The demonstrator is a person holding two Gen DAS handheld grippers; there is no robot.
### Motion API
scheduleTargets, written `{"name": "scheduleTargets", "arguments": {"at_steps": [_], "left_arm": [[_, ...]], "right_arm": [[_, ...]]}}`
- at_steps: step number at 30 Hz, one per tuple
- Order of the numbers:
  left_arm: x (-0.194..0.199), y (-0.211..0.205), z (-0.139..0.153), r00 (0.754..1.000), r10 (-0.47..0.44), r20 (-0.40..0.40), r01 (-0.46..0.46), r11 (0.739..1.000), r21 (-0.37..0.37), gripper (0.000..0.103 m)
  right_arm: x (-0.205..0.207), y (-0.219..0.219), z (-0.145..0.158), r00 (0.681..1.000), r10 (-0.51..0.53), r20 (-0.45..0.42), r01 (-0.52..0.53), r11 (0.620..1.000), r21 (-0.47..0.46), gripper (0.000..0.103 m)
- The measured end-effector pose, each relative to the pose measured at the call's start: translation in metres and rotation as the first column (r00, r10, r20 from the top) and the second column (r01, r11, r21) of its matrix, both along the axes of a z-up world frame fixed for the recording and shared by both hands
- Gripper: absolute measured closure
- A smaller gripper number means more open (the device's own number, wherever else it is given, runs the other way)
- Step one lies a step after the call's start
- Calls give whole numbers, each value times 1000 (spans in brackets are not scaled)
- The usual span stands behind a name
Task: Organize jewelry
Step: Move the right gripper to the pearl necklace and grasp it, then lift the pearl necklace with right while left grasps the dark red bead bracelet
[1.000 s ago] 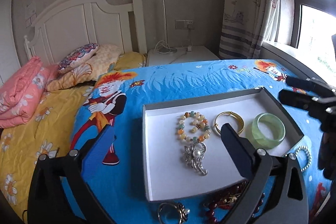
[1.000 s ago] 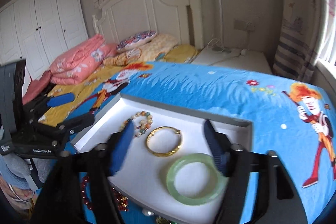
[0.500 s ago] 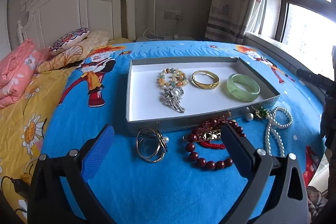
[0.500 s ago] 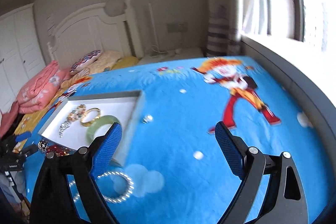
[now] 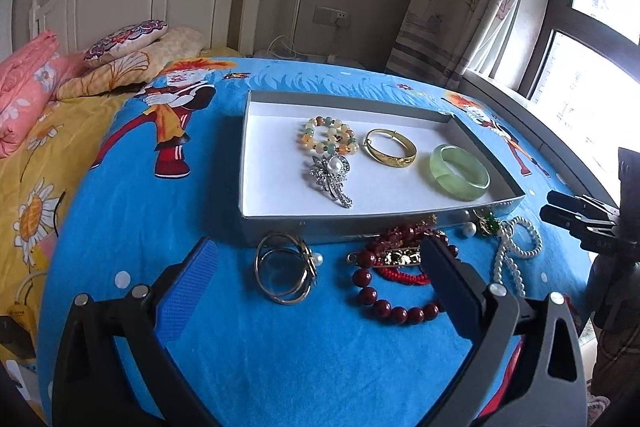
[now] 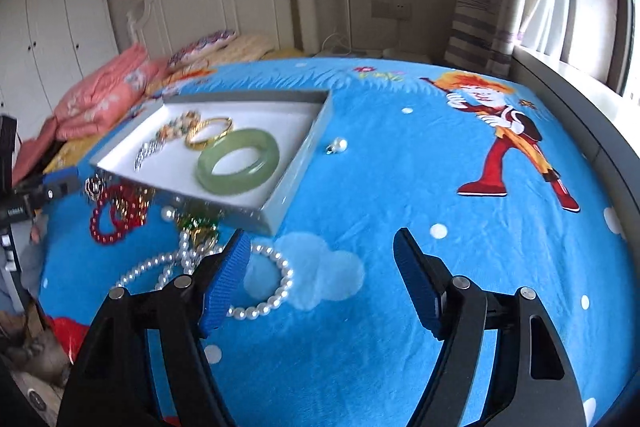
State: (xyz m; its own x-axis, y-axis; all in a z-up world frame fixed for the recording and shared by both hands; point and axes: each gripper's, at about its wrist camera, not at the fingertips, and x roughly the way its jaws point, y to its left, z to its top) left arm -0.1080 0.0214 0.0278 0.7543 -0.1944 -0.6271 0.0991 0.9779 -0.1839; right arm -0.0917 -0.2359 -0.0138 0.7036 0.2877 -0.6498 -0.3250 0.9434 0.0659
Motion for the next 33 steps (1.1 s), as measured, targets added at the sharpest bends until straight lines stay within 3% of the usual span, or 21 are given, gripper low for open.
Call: {"name": "scheduleTargets", "arguments": {"at_steps": [5,11,18,24,27,33], "left_arm": [[1,1,-1,1000,-3,-5,3,1000,-12,3],[1,1,-1,1000,-4,-4,3,1000,-19,3],[0,0,0,1000,-8,2,8,1000,-22,3],[-1,-1,0,1000,-10,3,10,1000,-24,3],[-2,0,0,1000,-9,3,9,1000,-25,3],[-1,-2,0,1000,-10,1,11,1000,-26,3]], "right_arm": [[-15,14,1,997,79,-8,-79,997,28,39],[-27,54,-8,979,197,-48,-199,979,-48,61],[-29,80,-16,968,241,-71,-250,957,-148,75],[-35,81,-16,955,289,-71,-296,945,-136,92],[-42,78,-11,940,337,-54,-340,938,-62,93],[-45,52,13,926,377,20,-370,897,243,93]]}}
